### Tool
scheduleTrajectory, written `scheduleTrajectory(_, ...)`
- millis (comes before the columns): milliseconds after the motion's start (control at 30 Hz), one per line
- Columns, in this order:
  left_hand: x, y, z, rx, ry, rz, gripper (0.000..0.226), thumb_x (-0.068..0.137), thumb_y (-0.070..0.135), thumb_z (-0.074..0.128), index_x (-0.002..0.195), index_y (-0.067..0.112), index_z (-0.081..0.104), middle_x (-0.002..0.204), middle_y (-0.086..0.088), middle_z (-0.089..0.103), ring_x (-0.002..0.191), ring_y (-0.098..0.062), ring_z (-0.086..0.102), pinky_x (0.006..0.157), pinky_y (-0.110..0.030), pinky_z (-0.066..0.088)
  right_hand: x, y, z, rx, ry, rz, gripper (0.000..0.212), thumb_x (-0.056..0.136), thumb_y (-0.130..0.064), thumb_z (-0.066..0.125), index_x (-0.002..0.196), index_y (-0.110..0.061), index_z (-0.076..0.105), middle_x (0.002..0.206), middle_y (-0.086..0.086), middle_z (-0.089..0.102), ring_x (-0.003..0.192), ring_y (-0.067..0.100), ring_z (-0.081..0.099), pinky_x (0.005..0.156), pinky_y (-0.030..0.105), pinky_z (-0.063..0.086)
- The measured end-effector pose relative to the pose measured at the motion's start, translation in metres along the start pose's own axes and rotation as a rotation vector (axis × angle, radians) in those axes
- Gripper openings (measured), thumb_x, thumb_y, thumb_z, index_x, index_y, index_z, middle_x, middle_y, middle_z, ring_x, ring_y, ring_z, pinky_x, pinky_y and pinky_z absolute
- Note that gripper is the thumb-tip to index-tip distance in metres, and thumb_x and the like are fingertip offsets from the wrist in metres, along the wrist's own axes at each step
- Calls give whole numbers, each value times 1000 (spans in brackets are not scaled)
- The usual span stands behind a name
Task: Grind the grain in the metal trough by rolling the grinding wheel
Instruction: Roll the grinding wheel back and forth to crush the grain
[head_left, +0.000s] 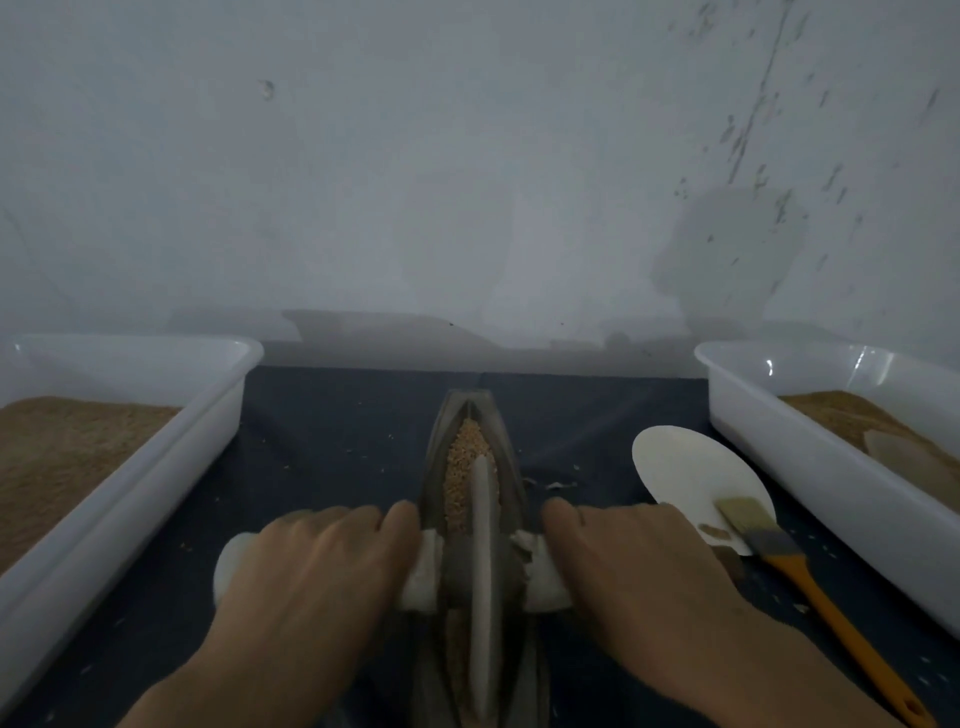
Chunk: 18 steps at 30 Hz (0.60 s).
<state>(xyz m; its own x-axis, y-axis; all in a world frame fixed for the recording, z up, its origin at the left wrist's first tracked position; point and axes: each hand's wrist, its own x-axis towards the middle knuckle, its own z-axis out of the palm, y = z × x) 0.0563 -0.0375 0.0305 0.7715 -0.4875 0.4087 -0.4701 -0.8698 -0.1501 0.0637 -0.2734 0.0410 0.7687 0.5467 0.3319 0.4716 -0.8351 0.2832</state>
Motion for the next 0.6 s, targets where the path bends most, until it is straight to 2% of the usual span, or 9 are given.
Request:
scheduleTrajectory(33,-1,-1,0,13,-5,-5,61,14,30,86,60,26,46,45,7,44,33,-12,45,37,-25,24,2,0,0,-5,17,18,51,25,-24,84,61,-20,49,42,0,46,29,16,42,41,23,6)
scheduleTrajectory(100,5,-1,1,6,-77,-34,61,23,35,86,66,29,43,50,8,46,39,-10,48,43,-24,23,7,1,5,-7,-28,17,51,31,-26,86,67,-20,50,47,1,51,34,16,47,40,26,17)
scheduleTrajectory(133,9,-2,4,42,-112,-56,59,40,39,84,74,32,37,60,10,47,49,-9,51,48,-25,26,13,2,8,6,-73,15,48,44,-29,85,76,-22,49,58,1,58,44,17,54,44,27,25)
scheduleTrajectory(167,14,-5,11,86,-73,-70,53,60,42,75,81,34,27,70,11,46,60,-8,51,55,-26,28,21,5,14,10,-93,21,43,60,-29,80,84,-25,44,71,-1,62,55,17,58,50,28,29)
scheduleTrajectory(233,26,-9,24,142,-82,-147,41,81,40,58,83,35,17,82,12,44,72,-8,48,60,-27,29,37,13,25,-6,-69,48,42,72,-22,71,84,-27,31,78,-4,62,61,18,58,51,27,26)
scheduleTrajectory(267,32,-11,27,143,-79,-175,38,83,38,56,83,34,19,85,12,47,74,-8,50,61,-27,29,44,17,30,-7,-36,66,43,72,-20,70,82,-26,29,76,-3,62,59,19,57,50,27,24)
scheduleTrajectory(400,46,-19,29,77,-84,-226,34,85,39,57,85,33,24,83,12,47,72,-9,48,63,-27,34,59,17,33,7,-36,105,26,82,-18,62,88,-23,37,83,0,64,67,22,60,56,30,32)
scheduleTrajectory(533,26,-10,19,85,-108,-183,41,82,39,59,83,34,18,81,11,44,73,-10,49,62,-29,31,34,10,23,55,-118,121,26,81,-22,64,94,-23,41,90,-3,64,73,19,60,59,30,31)
scheduleTrajectory(600,17,-1,9,83,-88,-119,47,74,36,66,83,34,20,77,9,46,73,-13,55,59,-30,32,16,5,19,40,-133,88,32,74,-31,70,94,-23,47,84,-4,64,68,17,61,56,29,31)
